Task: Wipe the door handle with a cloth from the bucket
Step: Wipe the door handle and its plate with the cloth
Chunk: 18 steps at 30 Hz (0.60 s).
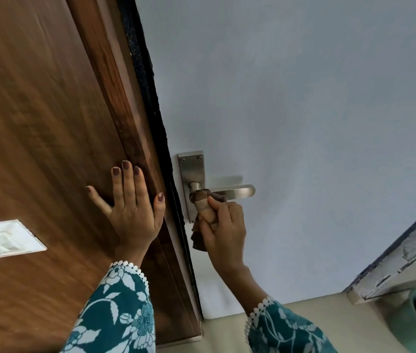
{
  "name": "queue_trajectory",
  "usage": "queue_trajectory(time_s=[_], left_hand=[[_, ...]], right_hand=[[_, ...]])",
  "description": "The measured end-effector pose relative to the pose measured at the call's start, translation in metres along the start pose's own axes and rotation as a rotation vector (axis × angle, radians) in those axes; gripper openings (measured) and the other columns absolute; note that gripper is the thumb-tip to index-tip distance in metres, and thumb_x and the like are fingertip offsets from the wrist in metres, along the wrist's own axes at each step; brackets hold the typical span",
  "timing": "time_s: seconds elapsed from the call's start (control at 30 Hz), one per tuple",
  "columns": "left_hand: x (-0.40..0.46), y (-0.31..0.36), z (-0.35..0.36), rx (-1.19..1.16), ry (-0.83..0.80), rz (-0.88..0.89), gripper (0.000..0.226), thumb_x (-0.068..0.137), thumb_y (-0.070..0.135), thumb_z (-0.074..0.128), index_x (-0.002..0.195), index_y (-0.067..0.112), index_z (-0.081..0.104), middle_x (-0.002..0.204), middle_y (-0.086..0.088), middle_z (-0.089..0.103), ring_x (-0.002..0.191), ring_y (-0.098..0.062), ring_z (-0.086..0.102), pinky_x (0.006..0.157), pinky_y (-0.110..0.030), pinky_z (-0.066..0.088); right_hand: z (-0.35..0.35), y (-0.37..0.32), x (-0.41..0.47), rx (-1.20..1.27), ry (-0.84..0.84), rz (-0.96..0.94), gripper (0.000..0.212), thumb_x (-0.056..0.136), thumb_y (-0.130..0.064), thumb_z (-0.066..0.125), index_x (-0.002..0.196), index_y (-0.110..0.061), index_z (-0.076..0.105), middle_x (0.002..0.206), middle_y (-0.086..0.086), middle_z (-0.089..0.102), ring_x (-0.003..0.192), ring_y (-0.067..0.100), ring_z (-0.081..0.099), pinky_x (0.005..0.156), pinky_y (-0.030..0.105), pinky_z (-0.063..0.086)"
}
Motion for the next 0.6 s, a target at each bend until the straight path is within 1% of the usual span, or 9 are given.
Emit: queue_trajectory(time_s=[0.07, 0.17, 0.27, 0.37, 0.47, 0.6], left_hand=[[0.0, 0.0, 0.0, -0.002, -0.003, 0.0, 0.063, 0.099, 0.037, 0.03, 0.152, 0.01, 0.007, 0.162, 0.001, -0.005, 0.148, -0.02, 0.002, 0.113, -0.058, -0.006], [0.0, -0.001, 0.001, -0.002, -0.005, -0.004, 0.063, 0.099, 0.037, 0.03, 0.152, 0.009, 0.008, 0.162, 0.0, -0.004, 0.148, -0.02, 0.002, 0.113, -0.058, -0.006], [0.0, 0.0, 0.002, 0.01, -0.009, 0.0, 0.063, 0.099, 0.038, 0.028, 0.152, 0.009, 0.007, 0.162, 0.0, -0.005, 0.148, -0.02, 0.002, 0.112, -0.059, -0.006], [0.0, 0.0, 0.002, 0.012, 0.001, 0.007, 0.064, 0.099, 0.037, 0.028, 0.152, 0.009, 0.007, 0.162, -0.001, -0.005, 0.148, -0.021, 0.002, 0.112, -0.059, -0.005], [-0.001, 0.0, 0.002, 0.008, 0.006, 0.001, 0.064, 0.099, 0.037, 0.03, 0.152, 0.01, 0.007, 0.162, -0.001, -0.004, 0.148, -0.02, 0.002, 0.112, -0.059, -0.005], [-0.001, 0.0, 0.003, 0.006, -0.001, -0.001, 0.064, 0.099, 0.037, 0.029, 0.152, 0.01, 0.007, 0.162, 0.0, -0.005, 0.148, -0.02, 0.002, 0.112, -0.059, -0.004]], right_hand=[[-0.018, 0.015, 0.005, -0.007, 0.016, 0.06, 0.028, 0.08, -0.013, 0.065, 0.106, -0.005, 0.062, 0.089, 0.005, 0.056, 0.083, 0.012, 0.046, 0.068, 0.01, 0.035], [-0.05, 0.048, 0.012, -0.044, 0.123, 0.191, 0.028, 0.079, -0.012, 0.068, 0.105, -0.005, 0.062, 0.09, -0.001, 0.052, 0.084, 0.017, 0.051, 0.071, 0.003, 0.033], [-0.053, 0.057, 0.014, -0.049, 0.153, 0.224, 0.027, 0.08, -0.011, 0.068, 0.105, -0.003, 0.063, 0.089, 0.006, 0.056, 0.083, 0.014, 0.05, 0.074, 0.0, 0.033], [-0.033, 0.045, 0.009, -0.029, 0.125, 0.199, 0.027, 0.08, -0.011, 0.066, 0.106, -0.003, 0.062, 0.09, 0.007, 0.056, 0.085, 0.014, 0.049, 0.073, 0.004, 0.035], [-0.01, 0.023, 0.004, -0.009, 0.073, 0.13, 0.027, 0.08, -0.014, 0.062, 0.104, -0.004, 0.062, 0.09, 0.007, 0.057, 0.087, 0.014, 0.047, 0.073, 0.01, 0.035], [0.005, 0.003, 0.001, -0.043, 0.057, 0.044, 0.026, 0.078, -0.01, 0.065, 0.103, -0.003, 0.062, 0.086, 0.009, 0.059, 0.083, 0.014, 0.045, 0.067, 0.016, 0.037]])
Point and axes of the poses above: each hand's wrist, its own x-axis towards the middle knuckle, its own z-axis out of the palm, y = z × x, the point moved 10 cm from there along x, towards the middle knuckle
